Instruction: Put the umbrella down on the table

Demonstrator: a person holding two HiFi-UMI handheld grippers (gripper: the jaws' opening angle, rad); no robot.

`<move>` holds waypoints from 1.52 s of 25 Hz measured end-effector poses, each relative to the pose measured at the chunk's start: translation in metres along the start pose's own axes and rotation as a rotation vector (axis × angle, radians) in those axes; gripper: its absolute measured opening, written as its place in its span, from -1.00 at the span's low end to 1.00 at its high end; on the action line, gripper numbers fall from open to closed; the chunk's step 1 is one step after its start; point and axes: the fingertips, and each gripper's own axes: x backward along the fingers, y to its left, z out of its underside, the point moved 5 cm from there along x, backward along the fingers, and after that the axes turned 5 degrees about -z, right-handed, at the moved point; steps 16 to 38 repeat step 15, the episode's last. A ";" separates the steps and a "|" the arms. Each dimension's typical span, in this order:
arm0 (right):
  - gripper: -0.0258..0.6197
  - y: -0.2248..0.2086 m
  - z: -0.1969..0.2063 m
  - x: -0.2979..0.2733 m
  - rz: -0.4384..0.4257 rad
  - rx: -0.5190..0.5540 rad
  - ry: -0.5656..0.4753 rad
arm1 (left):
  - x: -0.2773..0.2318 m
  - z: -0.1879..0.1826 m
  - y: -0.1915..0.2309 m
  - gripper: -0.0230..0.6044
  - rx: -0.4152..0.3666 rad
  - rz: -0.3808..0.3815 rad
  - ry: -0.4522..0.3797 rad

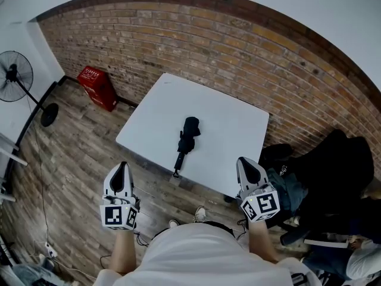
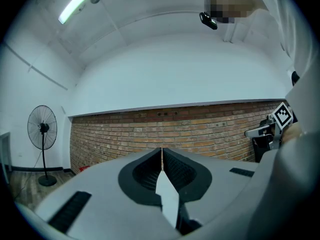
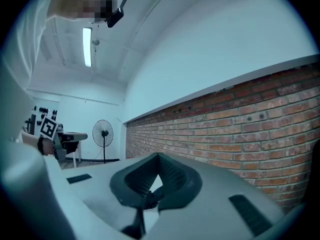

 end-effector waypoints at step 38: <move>-0.86 0.006 -0.001 -0.014 -0.025 0.009 0.003 | 0.000 0.006 0.005 -0.82 0.004 -0.008 0.009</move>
